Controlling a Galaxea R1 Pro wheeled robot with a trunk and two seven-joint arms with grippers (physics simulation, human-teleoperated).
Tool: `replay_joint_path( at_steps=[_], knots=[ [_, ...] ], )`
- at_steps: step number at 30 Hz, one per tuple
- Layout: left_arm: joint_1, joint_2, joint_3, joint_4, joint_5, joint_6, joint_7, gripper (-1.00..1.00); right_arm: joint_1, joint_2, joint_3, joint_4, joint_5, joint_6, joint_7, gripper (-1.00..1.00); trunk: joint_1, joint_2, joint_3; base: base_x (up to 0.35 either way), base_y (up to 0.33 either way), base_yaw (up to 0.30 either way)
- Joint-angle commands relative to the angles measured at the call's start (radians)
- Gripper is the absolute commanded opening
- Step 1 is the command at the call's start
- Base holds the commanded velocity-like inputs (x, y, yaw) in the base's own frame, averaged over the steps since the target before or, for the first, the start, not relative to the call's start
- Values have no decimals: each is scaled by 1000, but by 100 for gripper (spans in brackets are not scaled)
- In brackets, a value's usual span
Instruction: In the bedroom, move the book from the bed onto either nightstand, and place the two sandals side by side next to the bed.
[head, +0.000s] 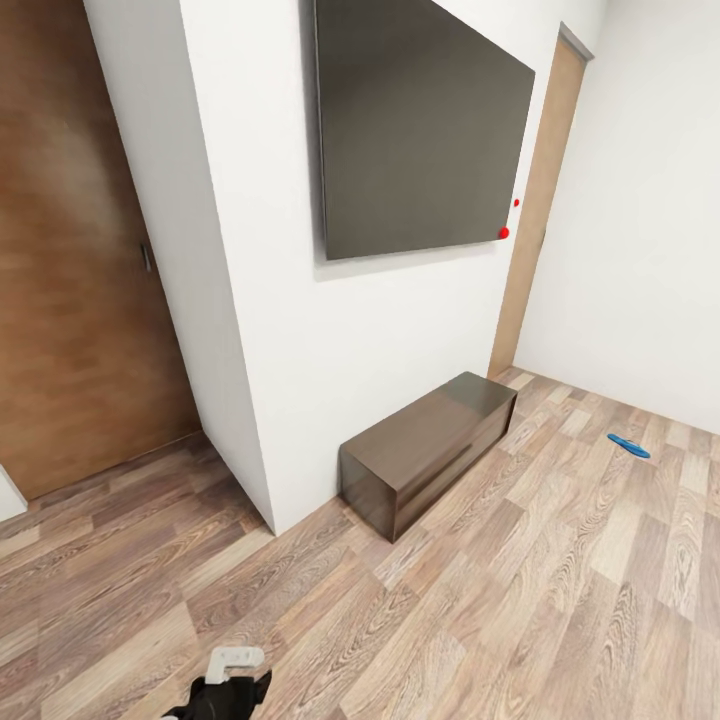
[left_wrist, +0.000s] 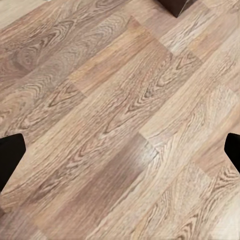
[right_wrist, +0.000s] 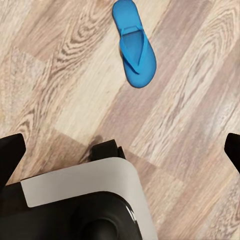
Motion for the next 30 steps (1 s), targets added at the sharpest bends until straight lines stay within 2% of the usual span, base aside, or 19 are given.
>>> replay_joint_path(
  at_steps=[1,16,18,20,22,23,25,26,28,29,30],
  knots=[
    [-1,-1,5,0,0,2,-7,100,-1,0,-3,0,-5,-1,2,100,0,-1,-1,0,0,0],
    [-2,2,8,8,4,-11,-11,100,-1,-2,-3,-2,-7,0,5,100,0,-1,-1,0,0,0],
    [-2,3,8,8,5,-8,-12,100,-1,-7,-3,-8,-7,1,27,100,0,-1,-1,0,0,0],
    [-2,4,9,8,5,-7,-13,100,-1,-23,-4,-11,-7,4,64,100,0,-1,-1,0,0,0],
    [-2,5,9,8,6,-6,-14,100,-1,-65,-5,-13,-8,13,150,100,0,-1,-1,0,0,0],
    [-2,5,9,8,6,-6,-18,100,-1,-97,-8,-16,-8,24,213,100,0,-1,-1,0,0,0],
    [-2,5,9,8,6,-6,-25,100,-1,-128,-11,-26,-8,48,267,100,0,-1,-1,0,0,0],
    [-2,5,10,8,6,-6,-36,100,-1,-153,-13,-51,-8,94,305,100,0,-1,-1,0,0,0],
    [-2,5,10,8,6,-6,-49,100,-1,-169,-15,-99,-8,166,328,100,0,-1,-1,0,0,0],
    [-2,5,9,8,6,-6,-61,100,-1,-179,-16,-166,-7,260,342,100,0,-1,-1,0,0,0],
    [-2,5,9,8,6,-6,-66,100,-2,-182,-16,-202,-7,312,347,100,0,-1,-1,0,0,0]
  ],
)
